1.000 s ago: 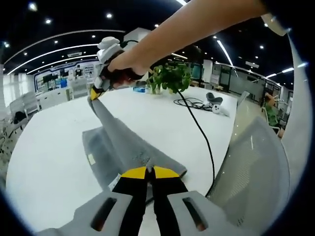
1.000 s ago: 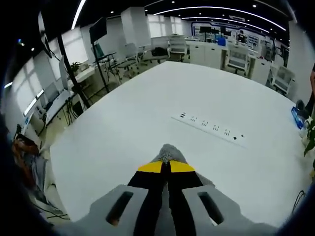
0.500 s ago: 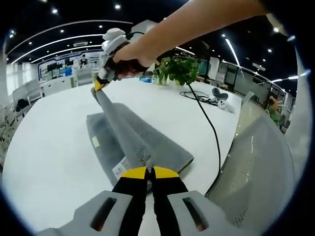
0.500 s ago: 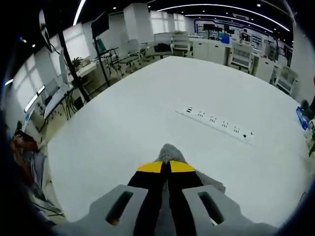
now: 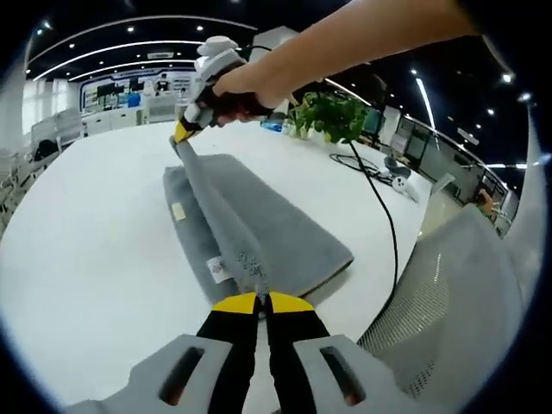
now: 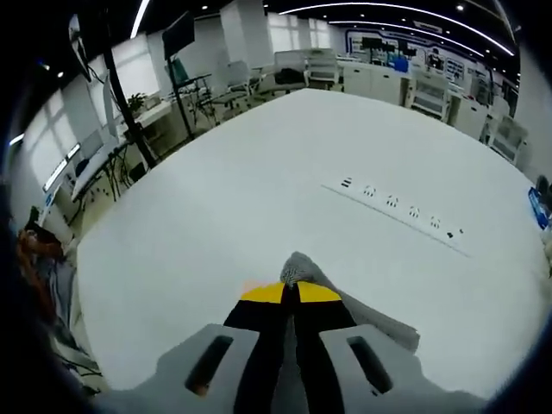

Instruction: Fold the towel on the table until its edges align and the towel forms a compact rectangular stack.

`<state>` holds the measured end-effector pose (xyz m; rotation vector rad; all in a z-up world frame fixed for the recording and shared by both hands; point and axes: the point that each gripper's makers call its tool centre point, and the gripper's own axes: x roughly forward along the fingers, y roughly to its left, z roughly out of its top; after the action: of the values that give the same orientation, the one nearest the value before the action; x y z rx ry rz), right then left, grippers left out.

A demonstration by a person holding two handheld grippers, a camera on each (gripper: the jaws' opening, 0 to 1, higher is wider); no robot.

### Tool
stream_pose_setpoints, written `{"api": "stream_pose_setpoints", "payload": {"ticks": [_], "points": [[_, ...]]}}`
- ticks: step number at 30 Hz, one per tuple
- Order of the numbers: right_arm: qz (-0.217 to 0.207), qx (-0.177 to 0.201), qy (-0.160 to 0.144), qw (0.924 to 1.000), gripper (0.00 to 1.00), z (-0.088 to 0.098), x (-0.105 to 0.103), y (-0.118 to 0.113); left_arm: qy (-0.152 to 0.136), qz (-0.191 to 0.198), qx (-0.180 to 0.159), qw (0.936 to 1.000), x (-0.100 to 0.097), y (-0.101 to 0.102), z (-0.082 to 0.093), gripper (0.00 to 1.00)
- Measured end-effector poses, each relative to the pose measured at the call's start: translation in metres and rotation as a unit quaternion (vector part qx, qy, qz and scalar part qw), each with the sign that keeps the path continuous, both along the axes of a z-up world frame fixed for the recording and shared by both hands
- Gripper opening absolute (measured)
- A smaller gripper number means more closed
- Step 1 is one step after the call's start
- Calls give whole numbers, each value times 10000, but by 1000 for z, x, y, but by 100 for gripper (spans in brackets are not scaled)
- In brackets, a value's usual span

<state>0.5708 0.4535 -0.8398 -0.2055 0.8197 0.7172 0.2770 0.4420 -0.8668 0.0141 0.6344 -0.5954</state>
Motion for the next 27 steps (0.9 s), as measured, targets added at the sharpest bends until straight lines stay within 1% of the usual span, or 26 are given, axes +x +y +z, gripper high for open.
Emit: {"api": "stream_pose_setpoints", "payload": {"ticks": [2,5,7,10,11,17,19,20,21,24,27], "points": [[14,3,10,10000,1,-2,0,2,21,8,-9,10000,-1,1,-5,3],[56,9,59,10000,1,-7,-1,8,59,33,-37,10000,-2,2,-6,3],[80,-3,84,9999,1,-10,-2,12,119,60,-59,9999,-3,4,-10,3],[84,-42,118,9999,1,-15,-3,12,196,70,-30,9998,-3,6,-17,3],[89,-46,121,9999,1,-16,-3,13,212,82,-27,9997,-3,7,-17,3],[178,7,240,9996,3,-25,-5,14,444,130,-46,9989,-5,9,-27,4],[182,100,278,9994,7,-25,-7,15,385,139,-79,9991,-6,9,-26,6],[139,139,238,9995,9,-23,-7,14,377,210,-195,9989,-6,9,-25,8],[132,136,142,9997,10,-21,-5,13,361,223,-209,9989,-7,9,-24,9],[92,152,90,9998,13,-18,-5,8,244,295,-146,9992,-7,14,-20,12],[28,152,28,9999,13,-12,-3,0,-222,428,-108,9988,1,21,-3,14]]}}
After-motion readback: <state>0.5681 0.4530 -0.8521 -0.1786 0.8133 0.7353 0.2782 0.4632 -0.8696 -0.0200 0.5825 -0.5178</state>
